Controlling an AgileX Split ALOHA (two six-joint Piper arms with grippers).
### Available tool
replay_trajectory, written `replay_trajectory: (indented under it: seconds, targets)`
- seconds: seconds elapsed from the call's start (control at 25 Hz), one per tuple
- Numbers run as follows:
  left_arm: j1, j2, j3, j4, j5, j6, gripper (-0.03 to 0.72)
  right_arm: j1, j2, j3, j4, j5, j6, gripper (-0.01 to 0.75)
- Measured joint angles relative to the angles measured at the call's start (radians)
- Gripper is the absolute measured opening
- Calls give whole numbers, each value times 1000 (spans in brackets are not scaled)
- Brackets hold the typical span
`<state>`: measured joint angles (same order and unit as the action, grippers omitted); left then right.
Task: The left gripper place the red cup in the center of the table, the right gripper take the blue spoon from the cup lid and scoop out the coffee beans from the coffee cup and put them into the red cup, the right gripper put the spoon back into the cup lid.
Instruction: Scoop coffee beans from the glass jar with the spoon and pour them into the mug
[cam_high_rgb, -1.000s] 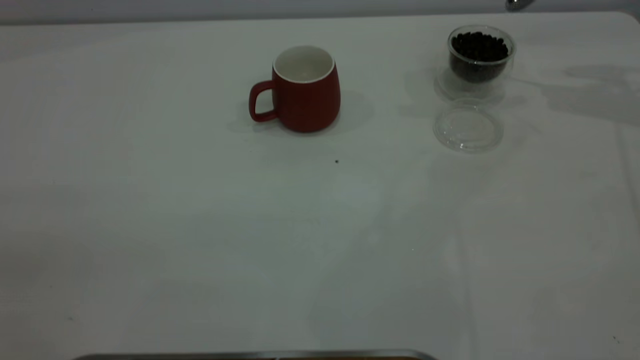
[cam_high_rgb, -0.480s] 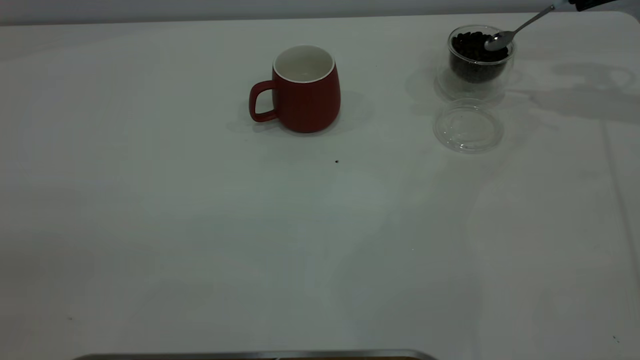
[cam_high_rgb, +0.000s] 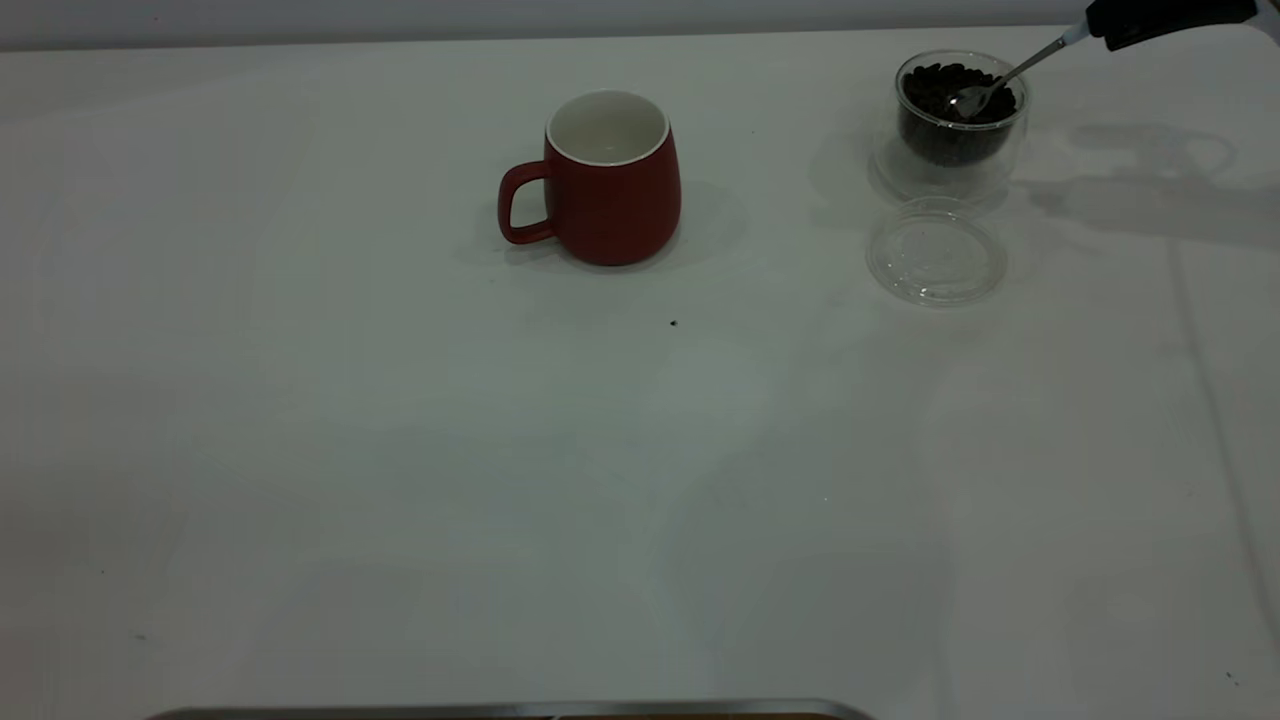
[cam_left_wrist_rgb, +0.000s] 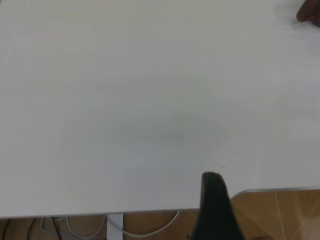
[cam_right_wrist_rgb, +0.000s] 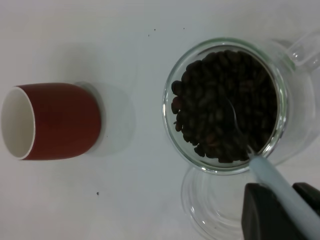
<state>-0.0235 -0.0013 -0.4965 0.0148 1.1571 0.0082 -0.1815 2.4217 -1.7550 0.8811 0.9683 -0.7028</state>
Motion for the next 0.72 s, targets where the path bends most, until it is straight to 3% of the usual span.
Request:
replay_trajectory:
  seconds: [0.72]
  targets:
    - [0, 0, 0, 0, 0, -1, 587, 0, 49, 0, 41, 7, 3, 105]
